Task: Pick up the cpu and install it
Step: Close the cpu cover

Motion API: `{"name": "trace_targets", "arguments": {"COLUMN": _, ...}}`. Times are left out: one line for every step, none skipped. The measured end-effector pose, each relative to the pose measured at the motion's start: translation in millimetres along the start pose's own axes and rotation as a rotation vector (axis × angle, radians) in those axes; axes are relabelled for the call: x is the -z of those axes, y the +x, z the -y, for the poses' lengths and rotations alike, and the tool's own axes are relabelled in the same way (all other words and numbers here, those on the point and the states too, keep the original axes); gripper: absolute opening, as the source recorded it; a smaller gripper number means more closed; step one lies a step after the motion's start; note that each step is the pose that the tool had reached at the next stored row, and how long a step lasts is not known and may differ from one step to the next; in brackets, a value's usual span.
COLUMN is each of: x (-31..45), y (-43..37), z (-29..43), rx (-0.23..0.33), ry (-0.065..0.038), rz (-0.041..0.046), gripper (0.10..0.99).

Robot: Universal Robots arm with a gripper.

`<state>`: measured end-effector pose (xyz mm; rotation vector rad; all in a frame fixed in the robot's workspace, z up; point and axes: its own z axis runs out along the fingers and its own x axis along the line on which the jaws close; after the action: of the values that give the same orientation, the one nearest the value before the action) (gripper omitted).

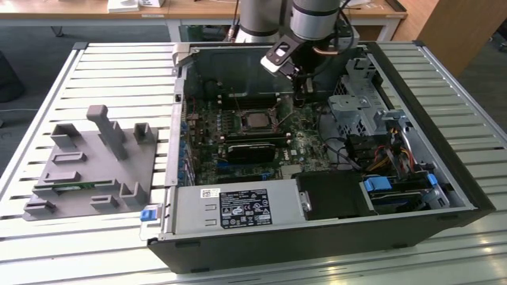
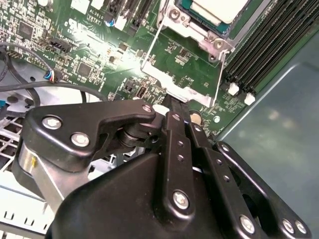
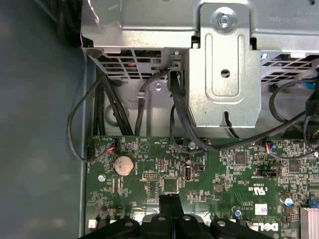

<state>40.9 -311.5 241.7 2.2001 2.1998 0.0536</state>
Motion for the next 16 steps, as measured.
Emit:
{"name": "trace_targets", "arguments": {"x": 0.0, "y": 0.0, "z": 1.0, "rx": 0.0, "ry": 0.0, "rz": 0.0002, "gripper": 0.106}}
{"name": "trace_targets", "arguments": {"x": 0.1, "y": -0.1, "z": 1.8, "rx": 0.0, "ry": 0.0, "rz": 0.0002, "gripper": 0.106}}
{"name": "trace_targets", "arguments": {"x": 0.1, "y": -0.1, "z": 2.2, "rx": 0.0, "ry": 0.0, "rz": 0.0002, "gripper": 0.106}}
{"name": "trace_targets", "arguments": {"x": 0.1, "y": 0.0, "z": 2.2, "rx": 0.0, "ry": 0.0, "rz": 0.0001, "gripper": 0.106}}
{"name": "trace_targets", "arguments": {"x": 0.0, "y": 0.0, "z": 2.6, "rx": 0.0, "ry": 0.0, "rz": 0.0, "gripper": 0.106}}
{"name": "trace_targets", "arguments": {"x": 0.1, "y": 0.0, "z": 3.0, "rx": 0.0, "ry": 0.0, "rz": 0.0001, "gripper": 0.106}}
{"name": "trace_targets", "arguments": {"x": 0.1, "y": 0.0, "z": 3.6, "rx": 0.0, "ry": 0.0, "rz": 0.0001, "gripper": 0.106}}
{"name": "trace_targets", "arguments": {"x": 0.1, "y": -0.1, "z": 4.0, "rx": 0.0, "ry": 0.0, "rz": 0.0001, "gripper": 0.106}}
{"name": "trace_targets", "arguments": {"x": 0.1, "y": -0.1, "z": 4.1, "rx": 0.0, "ry": 0.0, "rz": 0.0001, "gripper": 0.106}}
{"name": "trace_targets", "arguments": {"x": 0.1, "y": 0.0, "z": 4.5, "rx": 0.0, "ry": 0.0, "rz": 0.0001, "gripper": 0.106}}
{"name": "trace_targets", "arguments": {"x": 0.2, "y": 0.0, "z": 5.0, "rx": 0.0, "ry": 0.0, "rz": 0.0001, "gripper": 0.106}}
{"name": "trace_targets", "arguments": {"x": 0.1, "y": 0.0, "z": 5.4, "rx": 0.0, "ry": 0.0, "rz": 0.0, "gripper": 0.106}}
{"name": "trace_targets", "arguments": {"x": 0.2, "y": -0.1, "z": 5.4, "rx": 0.0, "ry": 0.0, "rz": 0.0001, "gripper": 0.106}}
{"name": "trace_targets", "arguments": {"x": 0.1, "y": 0.0, "z": 5.4, "rx": 0.0, "ry": 0.0, "rz": 0.0, "gripper": 0.106}}
{"name": "trace_targets", "arguments": {"x": 0.1, "y": 0.0, "z": 5.7, "rx": 0.0, "ry": 0.0, "rz": 0.0, "gripper": 0.106}}
{"name": "trace_targets", "arguments": {"x": 0.2, "y": 0.0, "z": 6.0, "rx": 0.0, "ry": 0.0, "rz": 0.0001, "gripper": 0.106}}
